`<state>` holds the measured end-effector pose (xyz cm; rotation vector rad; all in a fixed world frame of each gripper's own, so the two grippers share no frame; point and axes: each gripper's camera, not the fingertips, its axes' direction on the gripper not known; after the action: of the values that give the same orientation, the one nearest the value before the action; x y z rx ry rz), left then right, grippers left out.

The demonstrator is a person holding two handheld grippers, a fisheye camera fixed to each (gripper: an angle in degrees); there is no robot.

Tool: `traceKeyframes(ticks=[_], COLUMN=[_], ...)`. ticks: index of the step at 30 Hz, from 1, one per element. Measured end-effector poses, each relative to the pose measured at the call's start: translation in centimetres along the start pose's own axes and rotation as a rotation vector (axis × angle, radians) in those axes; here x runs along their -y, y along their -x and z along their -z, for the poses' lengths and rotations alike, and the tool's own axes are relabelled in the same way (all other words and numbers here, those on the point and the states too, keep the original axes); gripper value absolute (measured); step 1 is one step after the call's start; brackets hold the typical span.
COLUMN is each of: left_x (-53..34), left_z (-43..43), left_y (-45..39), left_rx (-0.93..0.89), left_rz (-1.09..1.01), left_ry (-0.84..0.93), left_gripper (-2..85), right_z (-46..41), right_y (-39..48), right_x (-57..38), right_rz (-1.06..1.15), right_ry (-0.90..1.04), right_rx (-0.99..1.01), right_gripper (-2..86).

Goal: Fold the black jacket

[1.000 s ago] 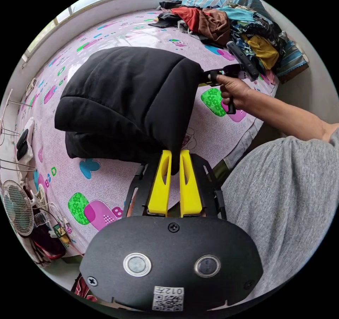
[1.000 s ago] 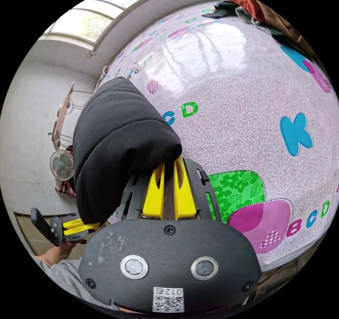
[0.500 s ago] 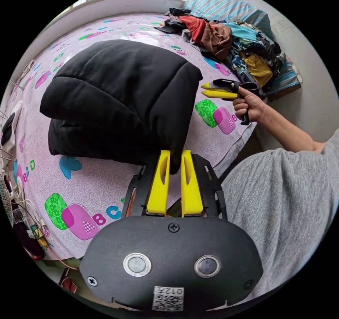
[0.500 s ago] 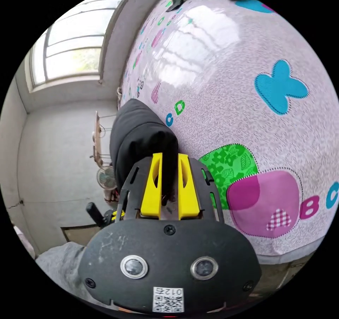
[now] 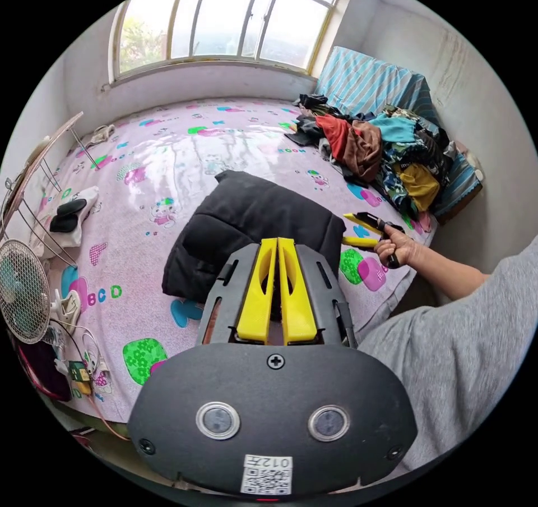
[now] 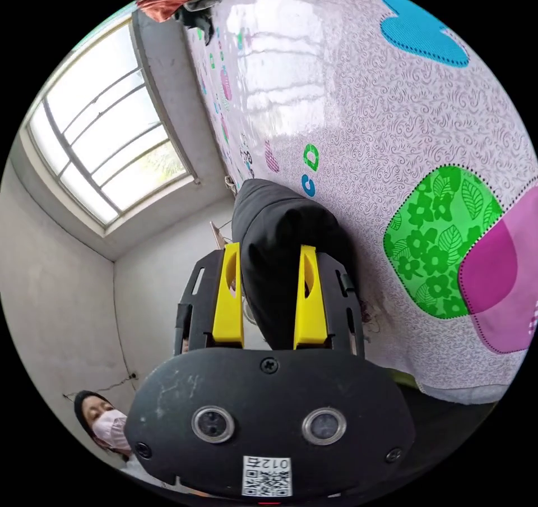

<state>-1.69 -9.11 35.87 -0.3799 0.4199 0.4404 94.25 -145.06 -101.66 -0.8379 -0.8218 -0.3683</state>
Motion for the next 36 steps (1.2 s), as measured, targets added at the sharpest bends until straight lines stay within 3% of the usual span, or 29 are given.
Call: traceKeyframes(ticks=[6, 11, 19, 22, 28, 33, 36], left_x=[3.6, 0.6, -2.5, -2.3, -2.7, -3.7, -3.3], left_z=[-7.7, -12.9, -16.1, -16.6, -14.4, -7.8, -5.9], left_y=[3.1, 5.8, 5.0, 5.1, 6.9, 5.9, 2.6], left_rx=[0.096, 0.049, 0.074, 0.069, 0.001, -0.042, -0.061], left_rz=[0.096, 0.178, 0.156, 0.169, 0.265, 0.262, 0.175], left_ry=[0.128, 0.246, 0.216, 0.222, 0.176, 0.018, -0.023], left_gripper=[-0.1, -0.1, -0.1, -0.1, -0.1, -0.2, -0.2], right_z=[-0.5, -3.0, -9.5, -10.0, -6.7, -3.9, -7.0], right_y=[-1.2, 1.0, -0.1, -2.5, -9.3, -9.6, -8.6], right_x=[0.4, -0.8, -4.1, -4.4, -5.7, -11.4, -14.2], right_rz=[-0.015, 0.244, 0.561, 0.531, 0.299, 0.392, 0.502], right_ry=[-0.032, -0.019, 0.012, 0.013, 0.044, -0.006, 0.048], right_rx=[-0.054, -0.310, -0.654, -0.628, -0.343, -0.340, -0.355], right_gripper=[11.6, 8.7, 7.1, 7.2, 8.6, 9.0, 9.1])
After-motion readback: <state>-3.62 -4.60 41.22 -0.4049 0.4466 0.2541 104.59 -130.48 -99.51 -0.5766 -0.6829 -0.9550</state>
